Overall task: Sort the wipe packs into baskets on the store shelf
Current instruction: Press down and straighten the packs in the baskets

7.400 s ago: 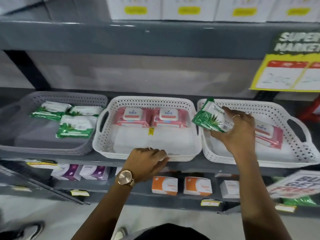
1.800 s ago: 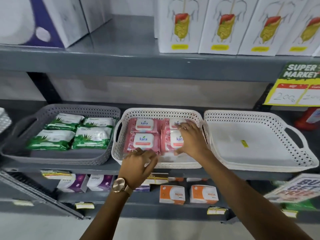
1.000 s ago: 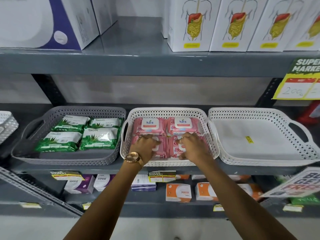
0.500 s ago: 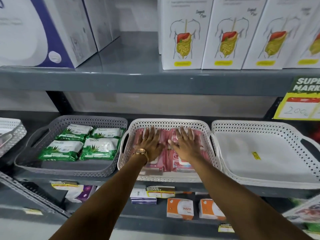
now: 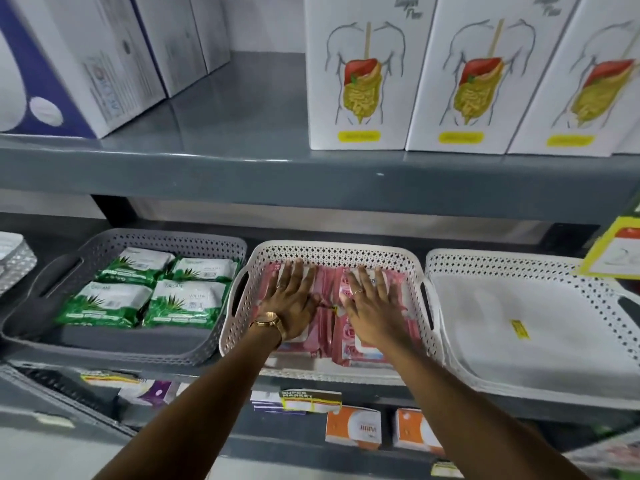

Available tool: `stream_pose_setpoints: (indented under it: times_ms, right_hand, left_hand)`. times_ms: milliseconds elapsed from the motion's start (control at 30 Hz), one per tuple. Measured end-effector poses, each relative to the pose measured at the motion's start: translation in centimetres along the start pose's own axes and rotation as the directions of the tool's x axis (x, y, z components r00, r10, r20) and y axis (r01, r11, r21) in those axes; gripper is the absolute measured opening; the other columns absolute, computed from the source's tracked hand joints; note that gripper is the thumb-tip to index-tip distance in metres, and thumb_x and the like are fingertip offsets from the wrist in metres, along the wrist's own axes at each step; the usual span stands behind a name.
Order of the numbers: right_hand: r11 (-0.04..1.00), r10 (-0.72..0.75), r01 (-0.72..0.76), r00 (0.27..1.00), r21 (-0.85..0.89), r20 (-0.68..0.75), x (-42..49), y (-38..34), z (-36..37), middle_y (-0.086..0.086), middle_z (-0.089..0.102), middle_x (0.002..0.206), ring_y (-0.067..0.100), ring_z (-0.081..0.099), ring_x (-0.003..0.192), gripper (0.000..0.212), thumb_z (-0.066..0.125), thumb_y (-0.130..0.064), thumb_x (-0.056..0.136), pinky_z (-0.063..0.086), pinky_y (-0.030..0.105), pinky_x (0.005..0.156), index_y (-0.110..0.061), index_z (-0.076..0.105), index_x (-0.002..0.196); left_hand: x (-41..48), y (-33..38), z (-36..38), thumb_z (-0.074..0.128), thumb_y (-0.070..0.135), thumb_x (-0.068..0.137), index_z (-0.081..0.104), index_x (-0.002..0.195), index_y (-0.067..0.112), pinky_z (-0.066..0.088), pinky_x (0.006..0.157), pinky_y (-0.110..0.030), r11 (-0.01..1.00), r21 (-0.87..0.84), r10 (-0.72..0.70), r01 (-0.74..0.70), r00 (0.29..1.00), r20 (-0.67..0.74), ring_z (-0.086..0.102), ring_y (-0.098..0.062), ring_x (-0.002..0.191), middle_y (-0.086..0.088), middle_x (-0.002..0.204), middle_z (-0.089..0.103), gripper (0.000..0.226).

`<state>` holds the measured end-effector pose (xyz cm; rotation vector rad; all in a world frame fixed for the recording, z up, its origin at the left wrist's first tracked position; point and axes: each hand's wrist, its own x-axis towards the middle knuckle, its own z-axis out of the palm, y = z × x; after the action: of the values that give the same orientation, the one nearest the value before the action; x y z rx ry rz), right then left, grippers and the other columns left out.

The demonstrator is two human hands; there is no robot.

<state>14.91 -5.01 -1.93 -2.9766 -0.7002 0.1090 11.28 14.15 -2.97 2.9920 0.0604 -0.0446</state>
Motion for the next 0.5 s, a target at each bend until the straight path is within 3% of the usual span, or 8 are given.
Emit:
stream_pose_setpoints:
  times_ms: [200, 333, 433, 500]
  right_hand:
    - [1.0, 0.011, -0.011, 0.999, 0.016, 0.037, 0.2, 0.0, -0.1, 0.002, -0.021, 0.159, 0.029, -0.024, 0.144, 0.06, 0.008, -0.052, 0.097, -0.015, 0.051, 0.115, -0.029, -0.015, 0.148]
    - [0.996, 0.071, -0.073, 0.997, 0.058, 0.026, -0.5, -1.2, -1.8, 0.003, -0.02, 0.159, 0.032, -0.018, 0.146, 0.082, -0.011, -0.067, 0.078, -0.012, 0.054, 0.118, -0.027, -0.012, 0.15]
    - [0.937, 0.204, -0.145, 0.966, 0.317, -0.161, -1.1, -5.5, -3.7, 0.007, 0.002, 0.162, 0.029, -0.003, 0.149, 0.069, 0.013, -0.058, 0.095, -0.002, 0.051, 0.119, -0.02, 0.011, 0.152]
    - [0.904, 0.189, -0.069, 0.95, 0.422, -0.249, -0.9, -10.4, -5.0, 0.011, 0.017, 0.16, 0.029, 0.008, 0.149, 0.062, 0.031, -0.047, 0.098, 0.008, 0.047, 0.121, -0.014, 0.024, 0.15]
  left_hand:
    - [-0.4, 0.4, -0.5, 0.016, 0.048, 0.1, -0.018, 0.148, 0.026, -0.024, 0.109, -0.039, 1.0, -0.003, -0.008, 0.008, 0.999, 0.045, -0.025, -0.024, 0.143, -0.005, 0.155, -0.027, 0.062]
    - [-1.2, 0.6, -2.3, 0.021, 0.046, 0.101, -0.018, 0.149, 0.025, -0.024, 0.108, -0.043, 0.994, -0.085, 0.064, -0.062, 0.998, 0.026, -0.024, -0.024, 0.144, -0.003, 0.157, -0.025, 0.065]
    - [-2.9, -1.9, -4.8, 0.024, 0.043, 0.102, -0.013, 0.15, 0.023, -0.018, 0.115, -0.044, 0.979, -0.128, 0.153, -0.161, 0.986, -0.072, -0.02, -0.021, 0.146, -0.002, 0.158, -0.02, 0.064]
    - [-4.7, -5.7, -6.7, 0.026, 0.043, 0.102, -0.006, 0.152, 0.022, -0.011, 0.119, -0.046, 0.969, -0.107, 0.208, -0.221, 0.97, -0.127, -0.018, -0.021, 0.146, -0.001, 0.159, -0.017, 0.063]
